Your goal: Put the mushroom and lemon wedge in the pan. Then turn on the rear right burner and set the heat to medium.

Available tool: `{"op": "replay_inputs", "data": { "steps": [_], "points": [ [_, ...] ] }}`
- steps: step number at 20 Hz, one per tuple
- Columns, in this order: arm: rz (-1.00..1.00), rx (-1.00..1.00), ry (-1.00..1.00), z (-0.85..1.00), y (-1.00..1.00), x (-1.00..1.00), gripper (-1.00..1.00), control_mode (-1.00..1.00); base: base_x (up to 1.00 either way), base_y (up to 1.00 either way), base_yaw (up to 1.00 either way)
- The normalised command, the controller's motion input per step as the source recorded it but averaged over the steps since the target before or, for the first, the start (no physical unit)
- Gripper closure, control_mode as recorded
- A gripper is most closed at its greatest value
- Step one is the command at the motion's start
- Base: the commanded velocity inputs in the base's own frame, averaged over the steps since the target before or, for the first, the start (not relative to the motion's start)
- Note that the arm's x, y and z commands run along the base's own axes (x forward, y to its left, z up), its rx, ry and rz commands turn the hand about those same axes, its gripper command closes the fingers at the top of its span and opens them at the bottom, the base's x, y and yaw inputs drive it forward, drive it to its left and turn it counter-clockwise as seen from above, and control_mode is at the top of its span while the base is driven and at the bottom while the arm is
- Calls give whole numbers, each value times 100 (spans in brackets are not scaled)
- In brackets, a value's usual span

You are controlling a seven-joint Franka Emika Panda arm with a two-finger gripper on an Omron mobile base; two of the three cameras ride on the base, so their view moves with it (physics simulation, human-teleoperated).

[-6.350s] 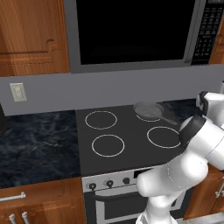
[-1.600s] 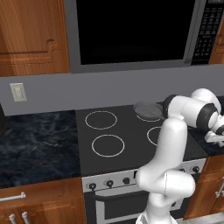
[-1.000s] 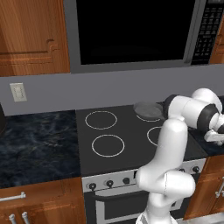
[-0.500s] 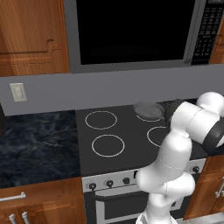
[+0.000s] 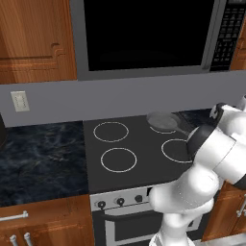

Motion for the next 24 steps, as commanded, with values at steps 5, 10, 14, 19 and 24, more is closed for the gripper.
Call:
{"op": "replay_inputs", "data": {
  "steps": [5,10,14,19,24],
  "points": [
    [0,0,-17,10,73,31,100,-100,0,0,0],
    [0,0,-18,27,56,48,100,-100,0,0,0],
    [0,0,-6,29,33,59,100,-100,0,0,0],
    [0,-1,-5,11,33,62,100,-100,0,0,0],
    [0,-1,0,6,16,36,100,-100,0,0,0]
  ]
}}
